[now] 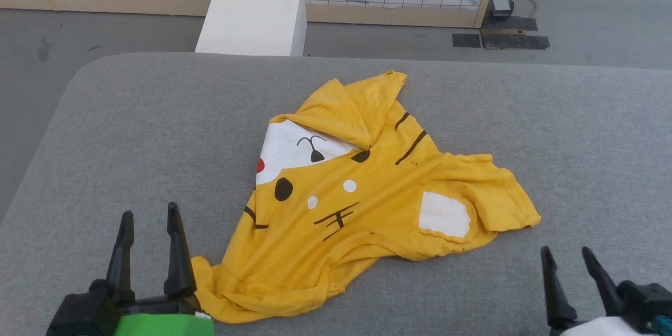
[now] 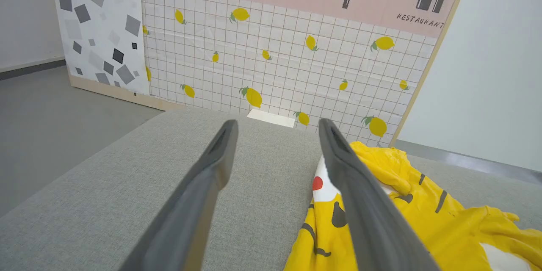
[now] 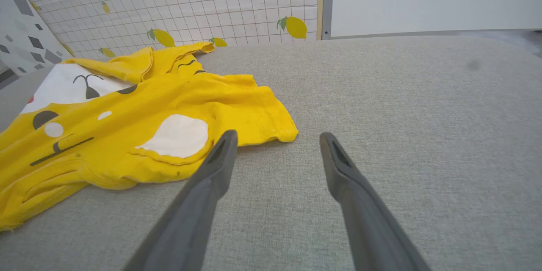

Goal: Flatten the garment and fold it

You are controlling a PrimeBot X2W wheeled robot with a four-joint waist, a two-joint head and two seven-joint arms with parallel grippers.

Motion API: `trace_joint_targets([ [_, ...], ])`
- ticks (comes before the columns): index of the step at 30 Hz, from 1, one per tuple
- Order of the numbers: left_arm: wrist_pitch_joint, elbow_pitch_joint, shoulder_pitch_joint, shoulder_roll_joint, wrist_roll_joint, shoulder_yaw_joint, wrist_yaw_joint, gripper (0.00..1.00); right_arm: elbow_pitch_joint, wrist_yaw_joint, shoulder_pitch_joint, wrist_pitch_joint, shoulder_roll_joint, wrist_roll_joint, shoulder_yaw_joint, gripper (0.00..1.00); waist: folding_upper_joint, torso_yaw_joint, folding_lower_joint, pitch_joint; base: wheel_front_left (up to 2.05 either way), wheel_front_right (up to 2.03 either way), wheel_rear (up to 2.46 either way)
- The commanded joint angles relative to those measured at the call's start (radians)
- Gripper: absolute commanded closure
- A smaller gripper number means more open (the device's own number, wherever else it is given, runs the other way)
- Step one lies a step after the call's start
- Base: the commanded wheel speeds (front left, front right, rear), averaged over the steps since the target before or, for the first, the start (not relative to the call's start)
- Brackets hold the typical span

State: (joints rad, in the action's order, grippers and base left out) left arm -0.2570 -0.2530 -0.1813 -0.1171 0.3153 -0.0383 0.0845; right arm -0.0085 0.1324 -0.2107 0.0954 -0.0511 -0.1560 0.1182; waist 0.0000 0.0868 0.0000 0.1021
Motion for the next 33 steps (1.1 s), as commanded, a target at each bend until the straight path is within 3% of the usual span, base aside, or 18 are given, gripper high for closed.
trace_joint_targets([
  [1, -0.004, 0.005, -0.006, 0.014, -0.021, 0.016, -0.022, 0.00, -0.016, -0.002, 0.019, -0.017, 0.001, 0.017, -0.025, 0.00, 0.0000, 0.006, 0.0000, -0.002, 0.00, 0.00, 0.00],
  [4, -0.005, 0.011, -0.003, 0.036, -0.037, 0.037, -0.057, 0.00, -0.040, -0.002, 0.065, -0.093, 0.001, 0.052, -0.095, 0.00, 0.0000, 0.014, 0.0000, -0.003, 0.00, 0.00, 0.00],
  [11, -0.005, 0.037, 0.011, 0.062, -0.047, 0.063, -0.111, 0.00, -0.012, -0.002, 0.166, -0.514, 0.001, 0.125, -0.295, 0.00, 0.0000, 0.054, 0.0000, 0.010, 0.00, 0.00, 0.00],
  [14, -0.005, 0.047, 0.018, 0.065, -0.044, 0.067, -0.122, 0.00, 0.015, -0.002, 0.211, -0.637, -0.030, 0.133, -0.361, 0.00, 0.0000, 0.074, 0.0000, 0.020, 0.00, 0.00, 0.00],
  [19, -0.005, 0.064, 0.033, 0.066, -0.031, 0.069, -0.128, 0.00, 0.078, -0.002, 0.325, -0.707, -0.114, 0.132, -0.476, 0.00, 0.0000, 0.104, 0.0000, 0.039, 0.00, 0.00, 0.00],
  [26, -0.005, 0.083, 0.052, 0.067, -0.021, 0.058, -0.130, 0.00, 0.236, -0.002, 0.426, -0.764, -0.152, 0.098, -0.556, 0.00, 0.0000, 0.137, 0.0000, 0.054, 0.00, 0.00, 0.00],
  [27, -0.005, 0.087, 0.054, 0.067, -0.021, 0.056, -0.131, 0.00, 0.260, -0.002, 0.434, -0.776, -0.159, 0.088, -0.575, 0.44, 0.0000, 0.140, 0.0000, 0.055, 0.00, 0.00, 0.00],
  [28, -0.005, 0.090, 0.055, 0.067, -0.021, 0.055, -0.131, 0.00, 0.274, -0.002, 0.441, -0.778, -0.163, 0.082, -0.583, 0.64, 0.0000, 0.142, 0.0000, 0.056, 0.00, 0.00, 0.00],
  [29, -0.005, 0.093, 0.056, 0.067, -0.021, 0.055, -0.132, 0.00, 0.289, -0.002, 0.449, -0.773, -0.166, 0.076, -0.586, 1.00, 0.0000, 0.143, 0.0000, 0.057, 0.00, 0.00, 0.00],
  [33, -0.005, 0.099, 0.056, 0.067, -0.020, 0.060, -0.131, 0.00, 0.310, -0.002, 0.462, -0.737, -0.150, 0.057, -0.536, 1.00, 0.0000, 0.133, 0.0000, 0.054, 0.00, 0.00, 0.00],
])
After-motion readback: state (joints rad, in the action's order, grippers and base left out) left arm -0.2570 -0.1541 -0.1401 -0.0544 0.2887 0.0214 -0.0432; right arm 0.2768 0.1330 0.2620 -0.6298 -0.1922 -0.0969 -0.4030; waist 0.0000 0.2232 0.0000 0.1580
